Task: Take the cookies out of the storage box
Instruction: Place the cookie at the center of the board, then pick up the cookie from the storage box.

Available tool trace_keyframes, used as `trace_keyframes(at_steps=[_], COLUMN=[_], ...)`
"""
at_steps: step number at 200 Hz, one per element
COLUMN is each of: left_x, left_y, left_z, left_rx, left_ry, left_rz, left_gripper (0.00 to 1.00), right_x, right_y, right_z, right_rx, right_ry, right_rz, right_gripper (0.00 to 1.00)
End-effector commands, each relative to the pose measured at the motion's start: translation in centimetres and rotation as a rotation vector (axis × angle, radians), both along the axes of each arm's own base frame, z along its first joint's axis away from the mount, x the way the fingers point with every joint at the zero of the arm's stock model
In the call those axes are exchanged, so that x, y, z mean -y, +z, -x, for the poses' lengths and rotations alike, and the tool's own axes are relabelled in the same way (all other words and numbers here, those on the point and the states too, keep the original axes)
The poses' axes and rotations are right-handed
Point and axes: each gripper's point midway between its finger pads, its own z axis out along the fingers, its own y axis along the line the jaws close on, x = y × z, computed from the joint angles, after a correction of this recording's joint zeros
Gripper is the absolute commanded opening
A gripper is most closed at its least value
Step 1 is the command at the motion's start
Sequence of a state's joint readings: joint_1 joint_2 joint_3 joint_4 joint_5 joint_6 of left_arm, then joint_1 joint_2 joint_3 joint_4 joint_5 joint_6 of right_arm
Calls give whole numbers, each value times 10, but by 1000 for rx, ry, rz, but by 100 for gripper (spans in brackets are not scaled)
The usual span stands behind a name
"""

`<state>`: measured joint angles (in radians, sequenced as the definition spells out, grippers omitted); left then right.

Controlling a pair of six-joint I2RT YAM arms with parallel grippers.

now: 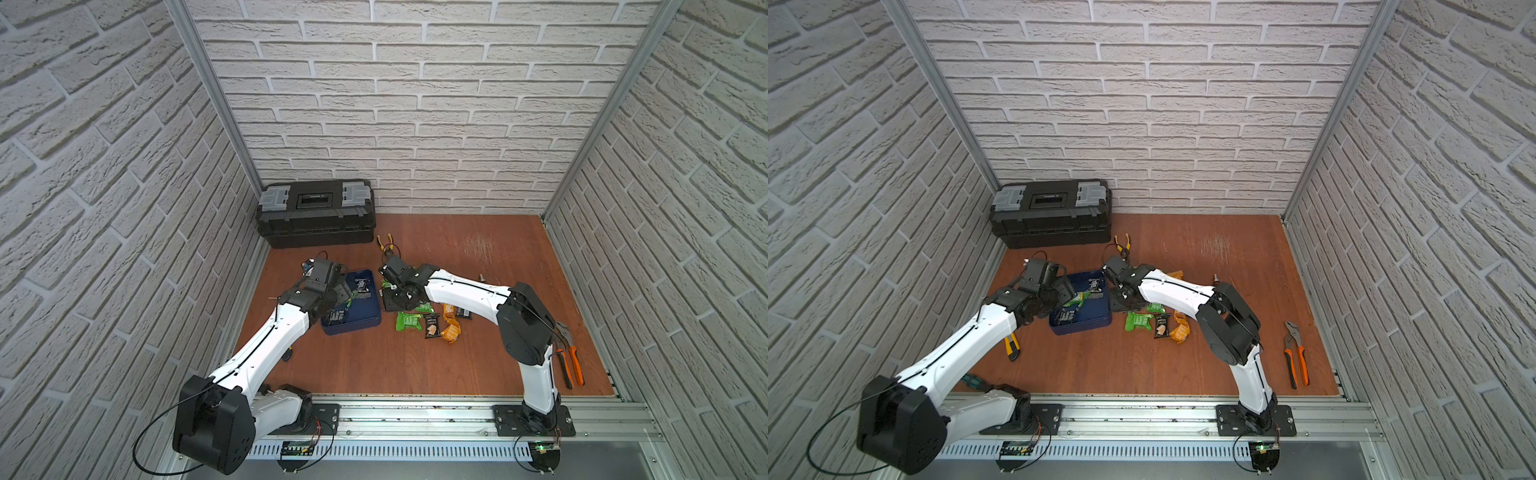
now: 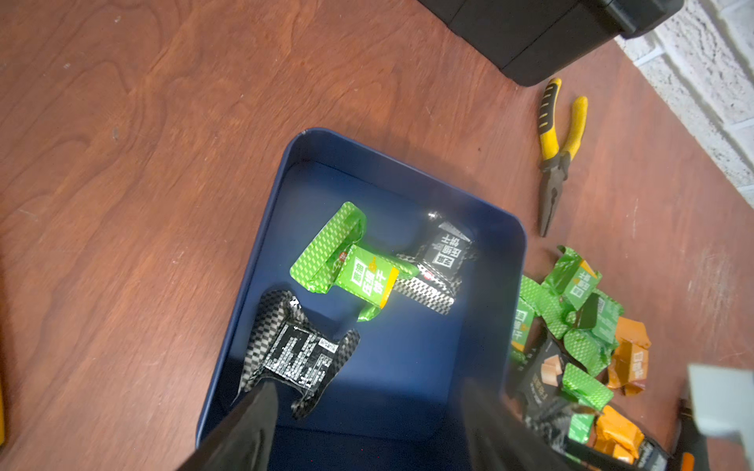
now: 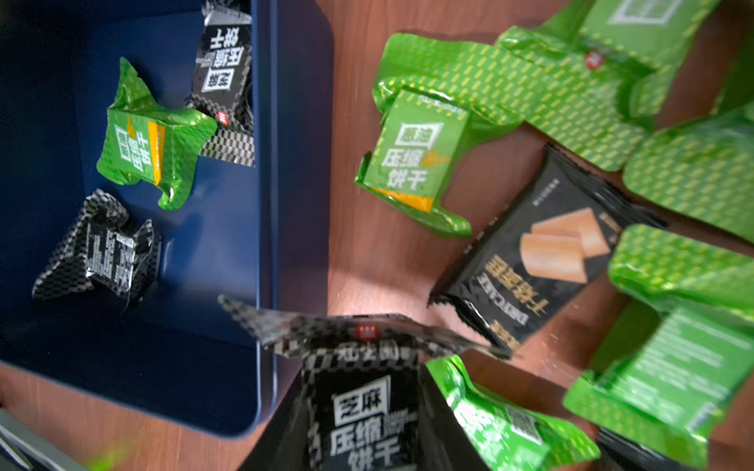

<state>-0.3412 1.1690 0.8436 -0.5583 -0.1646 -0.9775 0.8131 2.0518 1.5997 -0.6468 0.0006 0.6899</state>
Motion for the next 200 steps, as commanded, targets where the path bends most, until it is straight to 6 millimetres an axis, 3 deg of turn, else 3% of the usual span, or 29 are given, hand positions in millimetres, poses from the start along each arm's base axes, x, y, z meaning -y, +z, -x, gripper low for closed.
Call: trace_keyframes(at_steps=[1, 43, 76, 102, 107, 135, 171, 200], left_x=[-8, -9, -7, -2, 0, 12, 16, 22], left_y=[-2, -17, -25, -24, -22, -9, -2, -12], left_z=[1, 5, -1, -13, -16, -31, -44, -28], left_rx=[-16, -101, -146, -146, -140, -103, -88, -129], left_ry=[-20, -98, -205, -358, -396, -643, -955, -1309], left_rz=[-60, -123, -182, -212, -222, -307, -491, -578], left_gripper=[76, 74, 75, 78, 78, 81, 83, 82], right_x=[-5, -7, -6, 0, 2, 17, 45, 62], right_y=[-9, -8, 12, 33, 49, 74, 87, 89], right_z=[-3, -7, -10, -10, -11, -8, -5, -3], right_rx=[-22, -12, 35, 89, 120, 192, 243, 248], right_ry=[-15, -18, -14, -13, -13, -18, -53, -77], right_rz=[4, -1, -25, -38, -58, -89, -91, -86], right_gripper=[26, 44, 57, 58, 58, 59, 59, 59])
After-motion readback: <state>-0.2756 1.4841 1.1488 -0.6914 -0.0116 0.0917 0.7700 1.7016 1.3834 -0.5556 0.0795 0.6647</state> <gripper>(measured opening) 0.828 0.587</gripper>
